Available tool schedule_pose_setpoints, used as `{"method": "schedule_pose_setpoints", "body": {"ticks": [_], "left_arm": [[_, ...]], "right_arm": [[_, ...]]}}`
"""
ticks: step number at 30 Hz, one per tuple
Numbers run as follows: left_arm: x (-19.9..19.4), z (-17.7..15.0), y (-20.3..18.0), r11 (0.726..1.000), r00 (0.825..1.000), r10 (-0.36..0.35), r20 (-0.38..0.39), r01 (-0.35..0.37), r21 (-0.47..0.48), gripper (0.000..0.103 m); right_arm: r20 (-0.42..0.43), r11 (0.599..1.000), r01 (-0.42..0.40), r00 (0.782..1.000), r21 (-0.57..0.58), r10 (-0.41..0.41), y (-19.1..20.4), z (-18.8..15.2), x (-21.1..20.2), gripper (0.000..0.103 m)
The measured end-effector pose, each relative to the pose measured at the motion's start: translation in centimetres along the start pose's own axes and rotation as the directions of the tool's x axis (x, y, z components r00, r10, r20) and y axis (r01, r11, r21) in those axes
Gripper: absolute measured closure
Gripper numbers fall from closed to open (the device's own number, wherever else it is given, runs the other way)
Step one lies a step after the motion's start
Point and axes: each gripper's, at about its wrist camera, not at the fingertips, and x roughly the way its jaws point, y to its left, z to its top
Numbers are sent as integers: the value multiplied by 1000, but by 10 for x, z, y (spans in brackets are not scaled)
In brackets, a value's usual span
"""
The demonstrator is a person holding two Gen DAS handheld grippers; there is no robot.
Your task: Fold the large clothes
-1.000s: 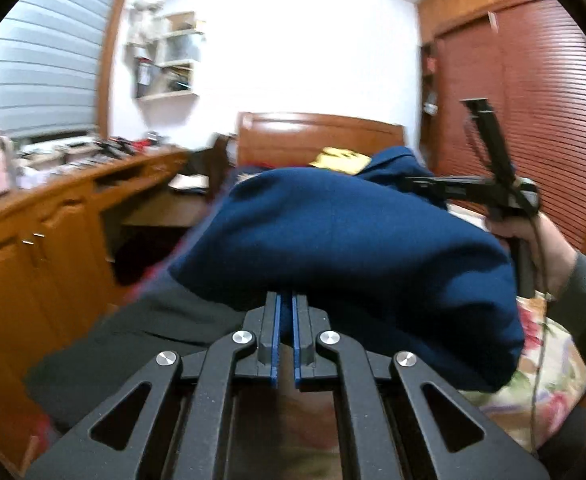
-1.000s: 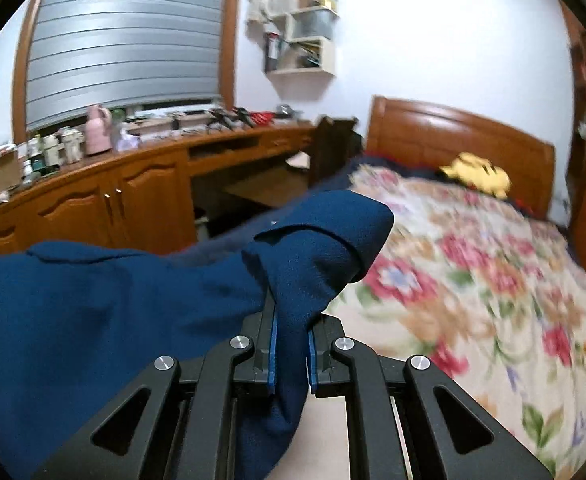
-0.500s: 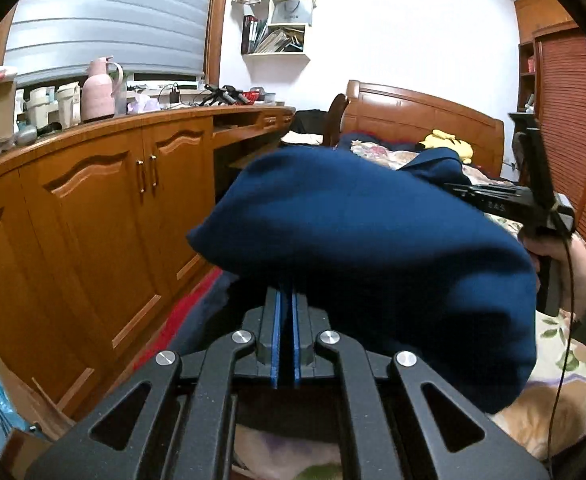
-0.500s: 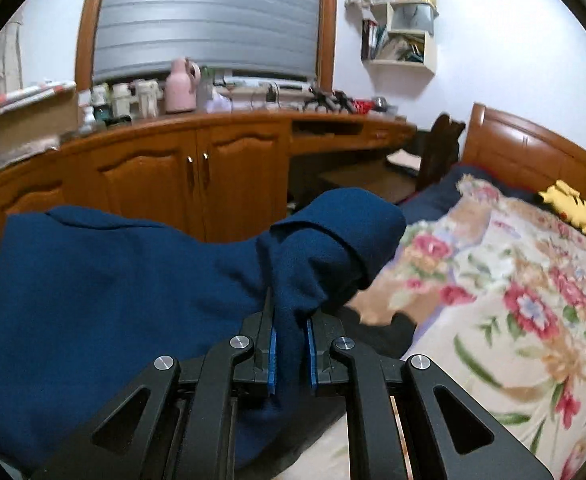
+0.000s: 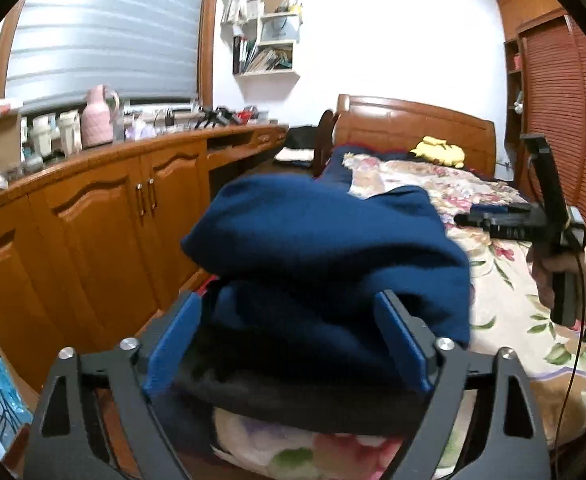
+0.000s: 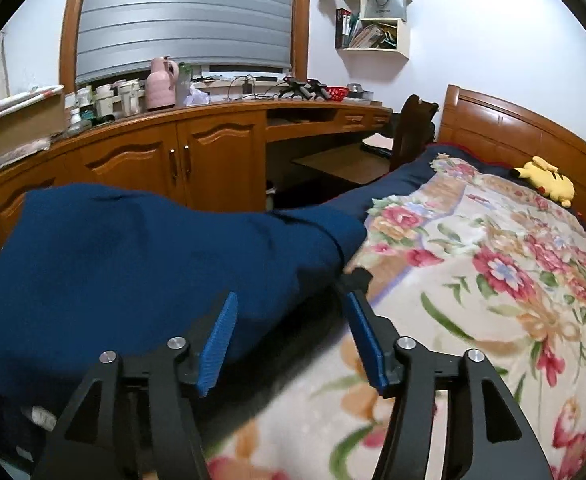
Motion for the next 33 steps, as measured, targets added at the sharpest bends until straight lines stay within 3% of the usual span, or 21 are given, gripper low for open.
{"method": "schedule_pose_setpoints", "body": {"ticks": [8,15,22,33], "left_arm": [[-13,5,-44,999,1000,-30,4,30,31,8],[-8,7,-96,995,996,-90,-28,91,45,8],[2,0,-163,983,990,-128,-61,135,122,8],[31,-24,-273,939,950,-277,-141,299,168,8]], "right_arm": [[6,999,-49,999,-7,49,-2,-33,-60,23],[29,999,-37,999,21,36,-17,-61,-113,22],[41,999,11,999,47,-13,-37,-98,-157,22],[-3,979,154,988,132,-155,-75,-160,-201,22]]}}
